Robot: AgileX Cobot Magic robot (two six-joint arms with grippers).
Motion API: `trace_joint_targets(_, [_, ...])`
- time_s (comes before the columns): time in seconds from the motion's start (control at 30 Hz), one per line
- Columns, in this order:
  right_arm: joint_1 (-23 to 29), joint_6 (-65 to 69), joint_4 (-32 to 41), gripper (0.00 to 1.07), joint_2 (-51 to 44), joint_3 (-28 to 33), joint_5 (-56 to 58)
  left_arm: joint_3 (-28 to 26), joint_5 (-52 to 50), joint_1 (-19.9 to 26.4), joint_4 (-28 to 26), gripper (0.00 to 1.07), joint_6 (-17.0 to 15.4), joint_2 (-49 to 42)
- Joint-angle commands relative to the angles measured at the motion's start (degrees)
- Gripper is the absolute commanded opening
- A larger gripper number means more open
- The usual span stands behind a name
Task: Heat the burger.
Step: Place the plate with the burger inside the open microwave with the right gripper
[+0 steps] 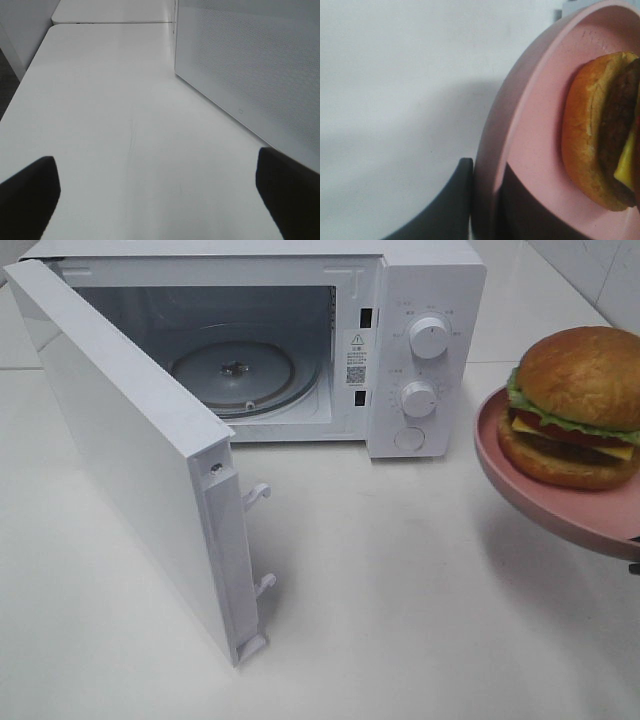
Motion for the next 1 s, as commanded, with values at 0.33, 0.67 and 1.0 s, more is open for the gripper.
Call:
trace_joint_targets(0.33, [0.0, 29.0, -15.1, 0.0, -0.7, -0.3, 3.7, 0.2, -0.5, 0.1, 0.0, 1.0, -0.3, -1.0])
trace_joint_targets(0.67, [0.0, 46.1, -20.1, 0.0, 1.8, 2.8, 9.3, 0.2, -0.5, 0.1, 0.0, 1.0, -0.3, -1.0])
trace_joint_targets(1.0, [0.0, 65.5, -26.0, 0.0, 11.5, 2.9, 9.7, 0.2, -0.5, 0.1, 0.0, 1.0, -0.3, -1.0])
